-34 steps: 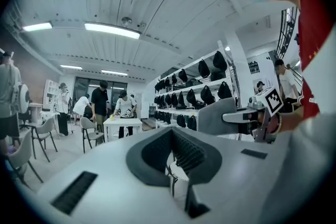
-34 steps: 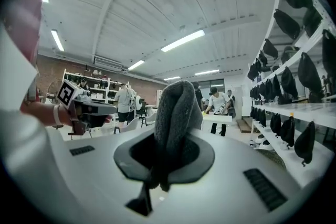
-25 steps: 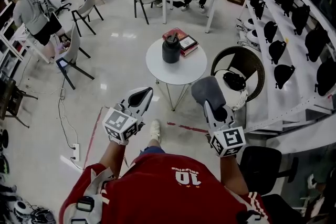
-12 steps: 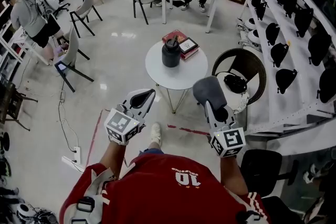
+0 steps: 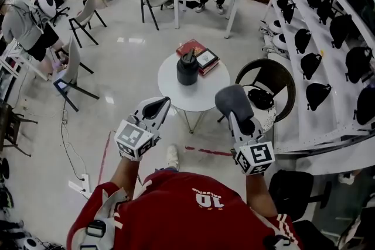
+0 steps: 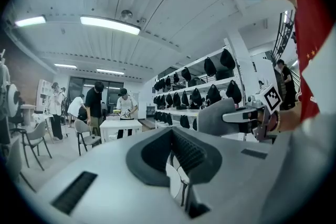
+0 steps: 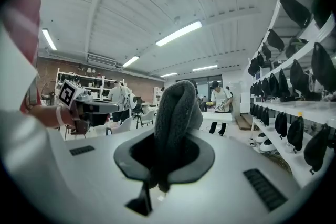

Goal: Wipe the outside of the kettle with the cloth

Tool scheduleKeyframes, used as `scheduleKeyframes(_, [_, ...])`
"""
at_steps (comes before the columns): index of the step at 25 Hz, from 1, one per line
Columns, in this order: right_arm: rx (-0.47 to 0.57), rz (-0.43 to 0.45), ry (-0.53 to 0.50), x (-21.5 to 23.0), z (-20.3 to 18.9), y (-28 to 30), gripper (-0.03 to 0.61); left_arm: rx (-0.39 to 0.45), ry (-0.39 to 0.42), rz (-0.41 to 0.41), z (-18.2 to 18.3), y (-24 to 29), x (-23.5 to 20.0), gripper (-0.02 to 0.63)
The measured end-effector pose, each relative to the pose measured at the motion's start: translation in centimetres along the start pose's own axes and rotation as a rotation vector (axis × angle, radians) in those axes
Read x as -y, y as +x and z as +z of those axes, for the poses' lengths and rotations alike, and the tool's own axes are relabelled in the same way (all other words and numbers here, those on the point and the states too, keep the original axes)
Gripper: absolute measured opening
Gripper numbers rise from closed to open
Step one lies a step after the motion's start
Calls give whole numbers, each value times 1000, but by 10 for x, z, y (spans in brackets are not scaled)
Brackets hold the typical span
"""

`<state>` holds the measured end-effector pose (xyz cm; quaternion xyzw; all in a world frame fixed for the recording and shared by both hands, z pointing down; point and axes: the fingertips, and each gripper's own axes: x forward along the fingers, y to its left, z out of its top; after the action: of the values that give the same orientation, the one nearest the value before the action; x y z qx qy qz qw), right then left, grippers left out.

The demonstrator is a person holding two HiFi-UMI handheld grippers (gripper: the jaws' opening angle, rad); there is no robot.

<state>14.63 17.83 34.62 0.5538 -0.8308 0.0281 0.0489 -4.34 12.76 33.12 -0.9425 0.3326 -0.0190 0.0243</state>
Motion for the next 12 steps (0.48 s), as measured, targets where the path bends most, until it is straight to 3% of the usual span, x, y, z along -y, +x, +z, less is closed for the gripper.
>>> scheduleKeyframes(12, [-30,-46,7,17,14,89,46,4,-31,-42,-3,51,-87,5])
